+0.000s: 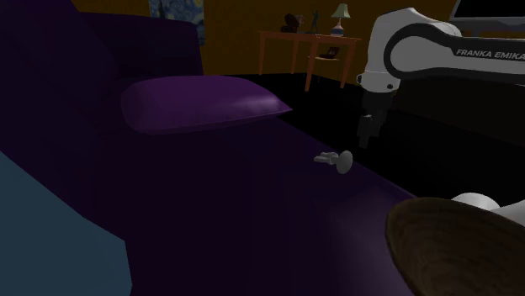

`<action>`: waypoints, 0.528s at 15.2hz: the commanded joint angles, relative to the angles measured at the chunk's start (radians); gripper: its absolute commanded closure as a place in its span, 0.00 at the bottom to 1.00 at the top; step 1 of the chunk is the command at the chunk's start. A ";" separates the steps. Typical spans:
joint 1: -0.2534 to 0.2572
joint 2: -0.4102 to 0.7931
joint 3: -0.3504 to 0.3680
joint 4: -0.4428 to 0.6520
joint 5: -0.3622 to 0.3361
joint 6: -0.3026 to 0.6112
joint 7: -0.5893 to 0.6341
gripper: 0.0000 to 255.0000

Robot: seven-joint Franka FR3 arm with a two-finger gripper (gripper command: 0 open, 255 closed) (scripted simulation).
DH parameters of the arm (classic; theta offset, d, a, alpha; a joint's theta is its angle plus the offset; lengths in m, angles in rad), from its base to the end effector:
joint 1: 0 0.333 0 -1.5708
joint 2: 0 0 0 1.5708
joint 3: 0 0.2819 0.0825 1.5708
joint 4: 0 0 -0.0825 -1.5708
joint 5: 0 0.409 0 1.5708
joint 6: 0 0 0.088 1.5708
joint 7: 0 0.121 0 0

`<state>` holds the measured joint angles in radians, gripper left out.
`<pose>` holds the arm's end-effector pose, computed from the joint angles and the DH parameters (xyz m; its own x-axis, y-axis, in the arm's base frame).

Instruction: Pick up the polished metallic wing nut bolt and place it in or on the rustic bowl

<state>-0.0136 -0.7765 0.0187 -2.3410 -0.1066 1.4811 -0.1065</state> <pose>0.3474 -0.0109 0.5499 0.9910 0.0947 -0.0950 0.1050 -0.9884 0.1099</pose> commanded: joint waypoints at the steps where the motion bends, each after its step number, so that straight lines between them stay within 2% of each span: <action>1: 0.000 0.000 0.000 0.000 0.000 0.000 0.000 0.00; 8: 0.027 0.000 0.149 0.093 0.132 -0.107 0.203 0.00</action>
<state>0.0107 -0.7773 0.1470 -2.2653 0.0060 1.3920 0.0656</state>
